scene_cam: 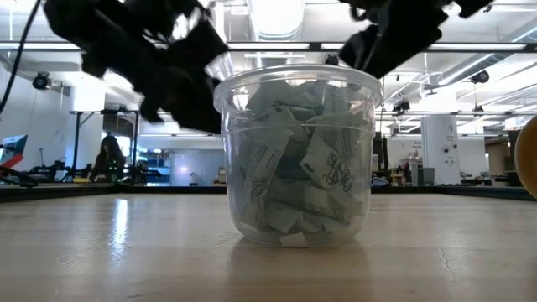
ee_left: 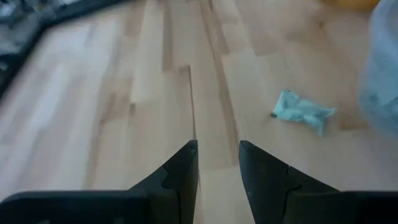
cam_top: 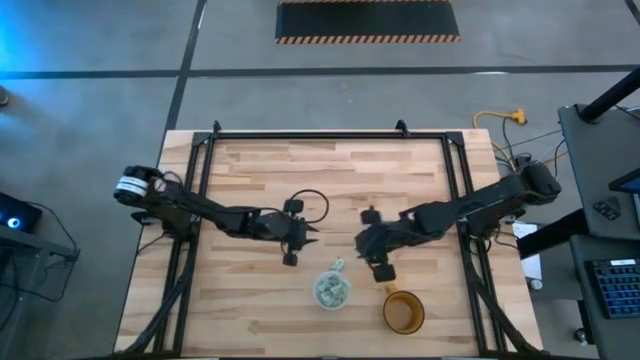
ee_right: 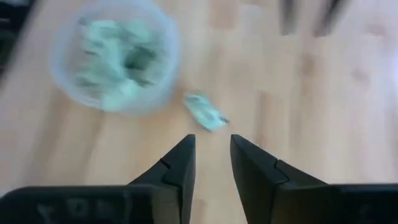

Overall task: Pick and place Stevia / Truvia into bins
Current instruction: Put the stevia packet into the transparent bin

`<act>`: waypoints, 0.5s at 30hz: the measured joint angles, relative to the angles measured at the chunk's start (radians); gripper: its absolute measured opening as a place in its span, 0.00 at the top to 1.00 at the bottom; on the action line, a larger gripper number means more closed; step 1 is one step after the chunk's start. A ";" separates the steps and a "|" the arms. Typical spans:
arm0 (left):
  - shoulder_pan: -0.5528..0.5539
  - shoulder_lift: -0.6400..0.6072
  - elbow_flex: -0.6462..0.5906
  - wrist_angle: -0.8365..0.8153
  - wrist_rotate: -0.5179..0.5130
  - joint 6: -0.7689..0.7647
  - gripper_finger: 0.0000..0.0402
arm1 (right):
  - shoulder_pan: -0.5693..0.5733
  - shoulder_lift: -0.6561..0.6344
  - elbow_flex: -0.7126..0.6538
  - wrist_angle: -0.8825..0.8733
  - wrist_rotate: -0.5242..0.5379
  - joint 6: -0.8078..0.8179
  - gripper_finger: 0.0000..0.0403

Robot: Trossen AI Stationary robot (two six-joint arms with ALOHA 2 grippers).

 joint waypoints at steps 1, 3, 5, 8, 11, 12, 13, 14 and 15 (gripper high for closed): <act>0.010 0.025 0.006 0.008 0.016 0.001 0.75 | 0.010 -0.025 -0.013 -0.019 0.053 0.022 0.78; 0.035 0.086 0.022 0.047 0.062 0.004 0.75 | 0.026 -0.077 -0.050 -0.063 0.134 0.065 0.79; 0.059 0.139 0.043 0.061 0.124 0.017 0.75 | 0.039 -0.129 -0.087 -0.079 0.196 0.104 0.80; 0.093 0.215 0.095 0.073 0.208 0.018 0.75 | 0.049 -0.215 -0.149 -0.086 0.233 0.144 0.82; 0.124 0.264 0.155 0.052 0.321 0.019 0.75 | 0.049 -0.305 -0.218 -0.080 0.233 0.179 0.83; 0.133 0.274 0.171 0.024 0.370 0.019 0.75 | 0.049 -0.331 -0.240 -0.079 0.233 0.188 0.84; 0.144 0.280 0.190 -0.010 0.426 0.019 0.75 | 0.049 -0.363 -0.265 -0.071 0.234 0.194 0.84; 0.153 0.289 0.210 -0.038 0.479 0.019 0.75 | 0.049 -0.394 -0.294 -0.069 0.234 0.197 0.84; 0.162 0.296 0.230 -0.065 0.530 0.019 0.75 | 0.049 -0.423 -0.321 -0.075 0.234 0.199 0.85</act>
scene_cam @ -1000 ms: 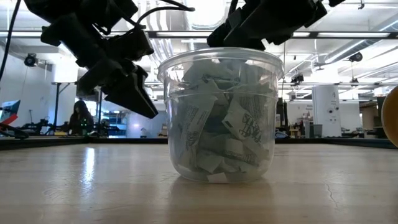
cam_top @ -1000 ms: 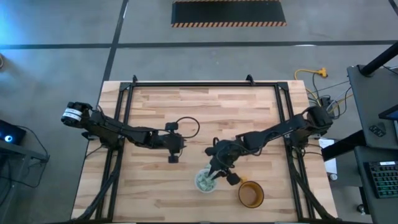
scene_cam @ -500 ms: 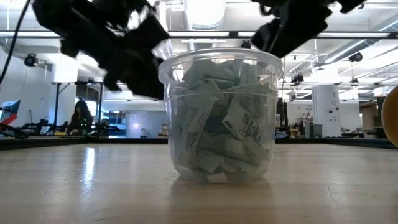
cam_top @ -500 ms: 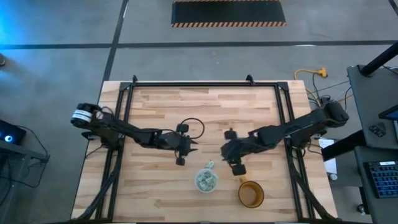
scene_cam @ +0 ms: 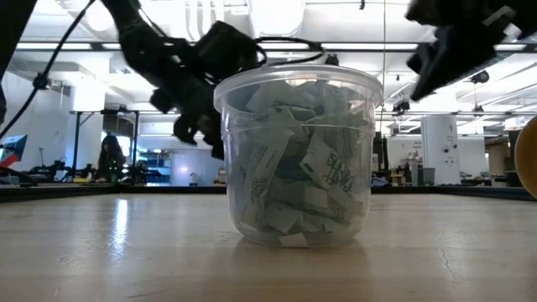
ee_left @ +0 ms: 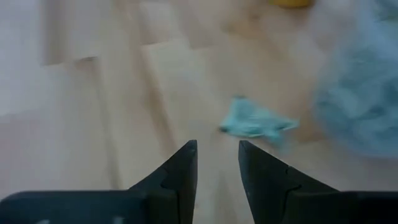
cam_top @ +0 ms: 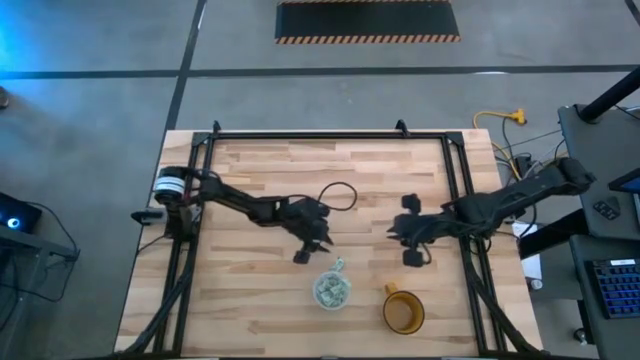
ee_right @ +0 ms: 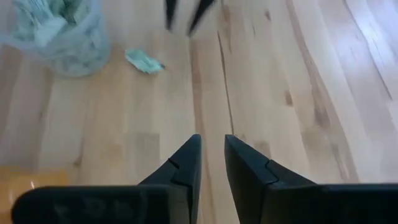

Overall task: Pick and place Stevia / Truvia into bins
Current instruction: Put the stevia packet into the transparent bin

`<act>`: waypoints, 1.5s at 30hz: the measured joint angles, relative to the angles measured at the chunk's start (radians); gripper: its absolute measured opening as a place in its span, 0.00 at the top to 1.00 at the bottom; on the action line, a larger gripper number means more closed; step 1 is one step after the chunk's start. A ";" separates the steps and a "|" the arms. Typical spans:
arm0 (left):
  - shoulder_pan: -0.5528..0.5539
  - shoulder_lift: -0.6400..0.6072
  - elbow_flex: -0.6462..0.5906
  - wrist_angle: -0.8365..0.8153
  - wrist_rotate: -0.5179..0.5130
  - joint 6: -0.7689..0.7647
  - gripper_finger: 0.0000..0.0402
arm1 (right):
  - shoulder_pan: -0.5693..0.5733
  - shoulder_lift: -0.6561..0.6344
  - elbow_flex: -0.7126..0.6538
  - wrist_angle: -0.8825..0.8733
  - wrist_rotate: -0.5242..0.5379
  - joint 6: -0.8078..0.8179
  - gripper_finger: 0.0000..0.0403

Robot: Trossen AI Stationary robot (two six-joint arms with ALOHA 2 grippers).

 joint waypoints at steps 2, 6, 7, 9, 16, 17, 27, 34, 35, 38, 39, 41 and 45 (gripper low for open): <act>0.017 0.002 0.026 -0.061 0.081 0.000 0.75 | 0.000 -0.057 -0.049 0.009 0.008 0.007 0.85; 0.030 0.019 0.063 -0.075 0.140 0.000 0.75 | -0.001 -0.171 -0.128 0.007 0.021 0.018 0.85; 0.031 0.029 0.073 -0.067 0.156 0.003 0.75 | -0.001 -0.200 -0.144 0.004 0.021 0.018 0.85; 0.031 0.051 0.095 -0.039 0.184 0.006 0.75 | 0.000 -0.252 -0.166 0.004 0.023 0.018 0.85; 0.036 0.159 0.205 -0.051 0.302 0.000 0.75 | 0.000 -0.401 -0.228 0.003 0.045 0.024 0.86; 0.038 0.171 0.216 -0.056 0.332 -0.002 0.75 | -0.001 -0.414 -0.235 0.007 0.045 0.026 0.86; 0.038 0.230 0.259 -0.101 0.390 0.011 0.75 | 0.000 -0.450 -0.249 0.016 0.044 0.026 0.85; 0.036 0.243 0.256 -0.099 0.389 0.103 0.75 | -0.001 -0.438 -0.248 0.038 0.044 0.025 0.85; 0.036 0.249 0.256 -0.103 0.386 0.109 0.75 | -0.001 -0.437 -0.248 0.038 0.044 0.025 0.85; 0.036 0.270 0.256 -0.101 0.382 0.120 0.75 | -0.001 -0.437 -0.248 0.049 0.044 0.025 0.85; 0.036 0.271 0.257 -0.101 0.382 0.130 0.75 | -0.001 -0.437 -0.248 0.048 0.044 0.025 0.85; 0.036 0.279 0.257 -0.097 0.380 0.142 0.75 | -0.001 -0.437 -0.248 0.054 0.044 0.024 0.85; 0.036 0.291 0.259 -0.091 0.372 0.157 0.76 | -0.001 -0.436 -0.248 0.054 0.044 0.021 0.85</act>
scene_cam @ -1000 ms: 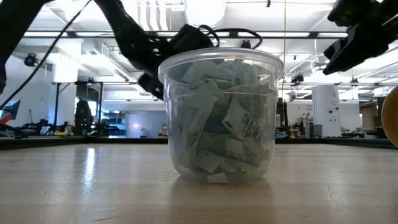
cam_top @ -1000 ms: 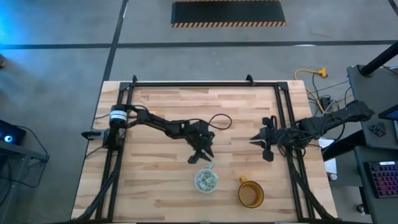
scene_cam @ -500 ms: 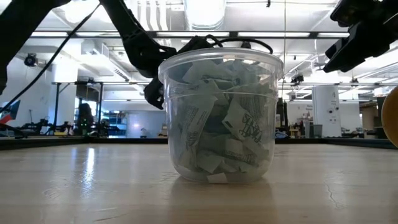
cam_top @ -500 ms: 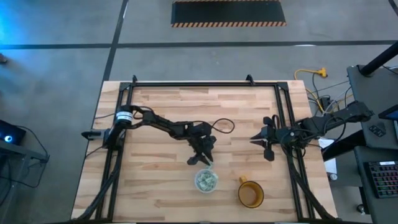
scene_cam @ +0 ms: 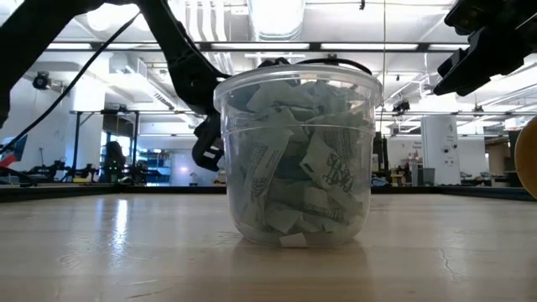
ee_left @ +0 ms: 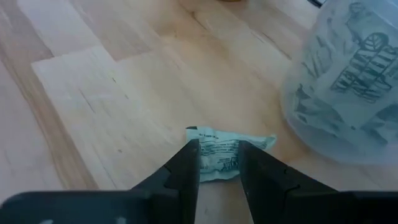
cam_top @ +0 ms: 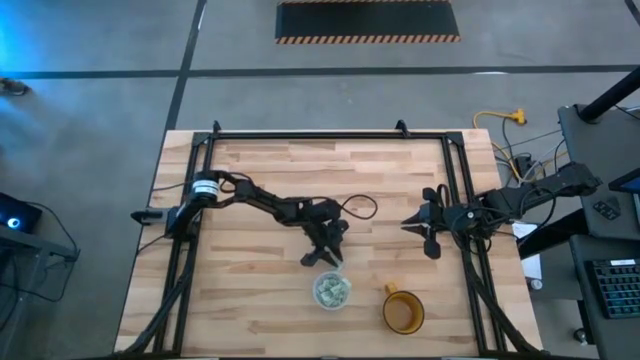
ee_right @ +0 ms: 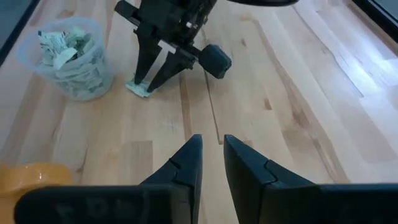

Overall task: Pick and place Stevia / Truvia into bins
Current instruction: Put the stevia packet into the transparent bin

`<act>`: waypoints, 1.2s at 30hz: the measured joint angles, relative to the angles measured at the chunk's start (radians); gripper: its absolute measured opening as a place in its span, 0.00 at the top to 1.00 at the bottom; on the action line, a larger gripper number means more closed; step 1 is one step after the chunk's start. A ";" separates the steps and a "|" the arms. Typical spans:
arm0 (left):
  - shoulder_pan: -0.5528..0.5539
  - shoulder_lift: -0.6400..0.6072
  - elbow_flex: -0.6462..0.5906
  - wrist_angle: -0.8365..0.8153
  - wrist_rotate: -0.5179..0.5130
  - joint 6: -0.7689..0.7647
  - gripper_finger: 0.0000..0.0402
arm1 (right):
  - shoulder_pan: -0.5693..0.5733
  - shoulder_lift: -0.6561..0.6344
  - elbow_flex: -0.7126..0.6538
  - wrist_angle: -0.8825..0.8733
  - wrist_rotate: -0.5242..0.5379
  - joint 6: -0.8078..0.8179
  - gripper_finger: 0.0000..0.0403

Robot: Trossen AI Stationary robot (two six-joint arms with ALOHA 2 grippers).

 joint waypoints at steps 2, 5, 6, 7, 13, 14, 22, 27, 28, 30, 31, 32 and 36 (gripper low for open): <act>-0.001 0.000 0.000 -0.001 -0.027 0.001 0.79 | 0.000 0.000 0.000 -0.001 0.000 0.000 0.85; 0.001 -0.001 0.002 0.001 -0.046 0.001 0.88 | 0.000 0.000 0.000 0.000 0.000 0.000 0.85; 0.001 -0.002 0.003 -0.001 -0.051 0.001 0.92 | 0.000 0.001 0.000 0.000 0.000 0.000 0.85; 0.001 -0.004 0.004 -0.003 -0.055 0.000 0.96 | 0.000 0.002 0.000 0.000 0.000 0.000 0.85; 0.002 -0.036 0.003 -0.012 -0.159 -0.001 0.97 | 0.000 0.002 0.000 0.000 0.000 0.000 0.85; 0.003 -0.043 0.003 -0.014 -0.193 -0.002 0.97 | 0.000 0.002 0.000 0.000 0.000 0.000 0.85; 0.009 -0.188 -0.004 -0.104 -0.299 -0.001 0.97 | 0.000 0.002 0.000 0.000 0.000 0.000 0.85; 0.008 -0.302 -0.007 -0.209 -0.296 -0.002 0.97 | -0.001 0.008 0.000 0.010 0.001 0.000 0.85; 0.005 -0.328 -0.008 -0.230 -0.296 -0.002 0.97 | 0.000 0.010 0.000 0.012 0.004 0.000 0.85; -0.009 -0.360 -0.010 -0.253 -0.287 -0.002 0.97 | 0.000 0.017 0.000 0.024 0.007 0.000 0.85; -0.019 -0.374 -0.010 -0.252 -0.284 -0.002 0.97 | 0.000 0.019 0.001 0.031 0.015 0.000 0.85; -0.031 -0.384 -0.011 -0.258 -0.275 -0.003 0.97 | 0.000 0.020 0.001 0.032 0.020 0.000 0.85; -0.085 -0.399 -0.011 -0.233 -0.254 -0.003 0.99 | -0.001 0.028 0.001 0.054 0.025 -0.005 0.85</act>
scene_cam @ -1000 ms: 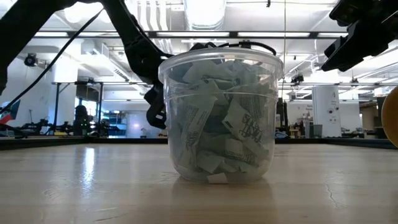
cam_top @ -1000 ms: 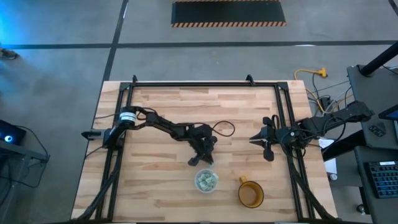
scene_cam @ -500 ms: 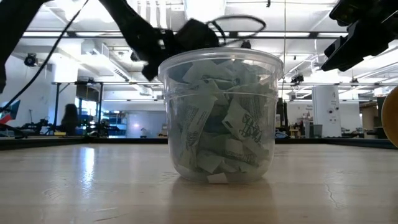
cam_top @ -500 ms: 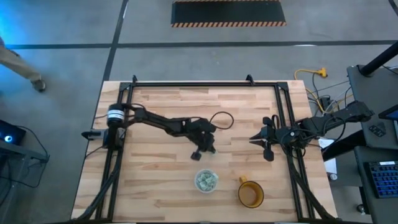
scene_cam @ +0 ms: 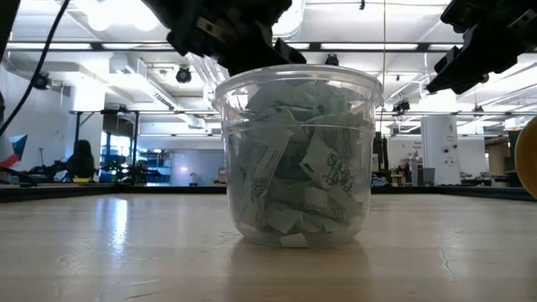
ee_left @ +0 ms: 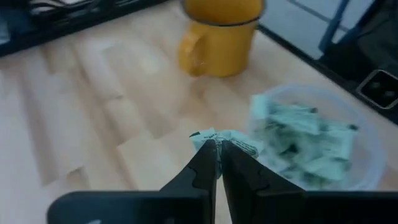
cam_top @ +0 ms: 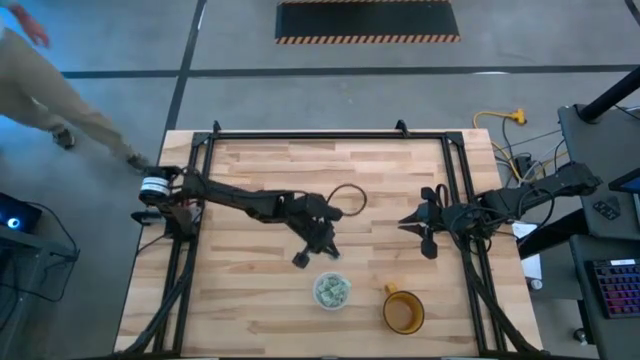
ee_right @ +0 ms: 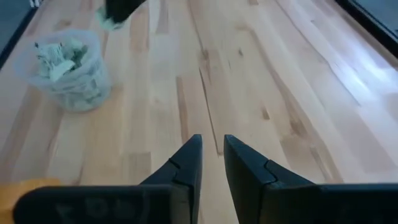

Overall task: Pick and place Stevia / Truvia into bins
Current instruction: Put the stevia packet into the transparent bin

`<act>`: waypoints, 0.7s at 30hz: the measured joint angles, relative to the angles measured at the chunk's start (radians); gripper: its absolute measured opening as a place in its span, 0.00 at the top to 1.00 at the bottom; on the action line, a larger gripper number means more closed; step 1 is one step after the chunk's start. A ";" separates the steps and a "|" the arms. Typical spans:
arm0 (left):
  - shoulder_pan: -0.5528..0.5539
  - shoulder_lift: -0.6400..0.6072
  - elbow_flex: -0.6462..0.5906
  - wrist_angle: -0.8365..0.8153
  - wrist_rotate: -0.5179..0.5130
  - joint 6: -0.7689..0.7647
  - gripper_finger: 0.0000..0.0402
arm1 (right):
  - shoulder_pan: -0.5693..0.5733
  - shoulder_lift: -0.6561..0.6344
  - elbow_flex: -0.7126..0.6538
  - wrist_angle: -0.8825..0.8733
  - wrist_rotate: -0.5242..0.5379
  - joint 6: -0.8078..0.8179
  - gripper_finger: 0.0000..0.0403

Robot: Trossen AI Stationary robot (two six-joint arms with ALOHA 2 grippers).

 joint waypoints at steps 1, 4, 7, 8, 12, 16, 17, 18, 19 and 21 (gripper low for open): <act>-0.015 0.000 0.000 0.002 0.000 0.000 0.99 | 0.000 0.002 0.001 0.007 0.000 -0.001 0.85; -0.058 0.011 0.000 0.035 0.000 -0.001 0.99 | 0.000 0.004 0.003 0.006 0.000 -0.003 0.85; -0.094 0.017 0.000 0.054 0.000 -0.008 1.00 | 0.000 0.003 0.004 0.007 0.000 -0.003 0.85; -0.103 0.017 0.000 0.069 0.000 -0.009 1.00 | -0.001 0.003 0.004 0.007 0.000 -0.003 0.85; -0.132 0.016 0.000 0.102 -0.003 -0.034 1.00 | -0.001 0.004 0.004 0.007 0.000 -0.002 0.85; -0.151 0.035 0.002 0.147 -0.005 -0.052 1.00 | -0.001 0.004 0.007 0.011 0.000 0.000 0.85; -0.155 0.037 0.001 0.137 -0.005 -0.053 1.00 | -0.001 0.004 0.007 0.013 0.000 0.000 0.85; -0.158 0.045 0.000 0.137 -0.005 -0.053 1.00 | -0.001 0.004 0.007 0.018 0.000 0.001 0.85; -0.159 0.066 0.001 0.161 -0.004 -0.053 1.00 | -0.002 0.005 0.007 0.025 0.000 0.001 0.85; -0.164 0.085 0.002 0.155 -0.005 -0.060 1.00 | -0.002 0.005 0.007 0.034 0.000 0.001 0.85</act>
